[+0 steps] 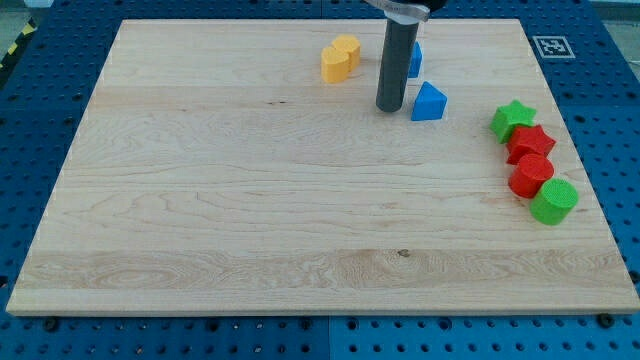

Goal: Place your hand at the top right of the blue triangle

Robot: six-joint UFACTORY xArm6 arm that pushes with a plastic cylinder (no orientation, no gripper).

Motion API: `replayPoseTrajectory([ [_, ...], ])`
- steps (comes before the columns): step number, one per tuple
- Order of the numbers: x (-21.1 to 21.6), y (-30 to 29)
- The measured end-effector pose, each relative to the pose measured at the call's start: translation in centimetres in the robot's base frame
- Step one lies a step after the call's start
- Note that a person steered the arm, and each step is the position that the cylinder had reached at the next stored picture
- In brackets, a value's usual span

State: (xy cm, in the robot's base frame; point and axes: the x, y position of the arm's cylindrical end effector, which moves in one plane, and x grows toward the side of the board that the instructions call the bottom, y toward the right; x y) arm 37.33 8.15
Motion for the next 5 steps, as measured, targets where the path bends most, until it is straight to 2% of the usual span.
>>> replayPoseTrajectory([
  [1, 0.7, 2.1],
  [2, 0.4, 7.8],
  [3, -0.8, 9.8],
  [5, -4.2, 8.3],
])
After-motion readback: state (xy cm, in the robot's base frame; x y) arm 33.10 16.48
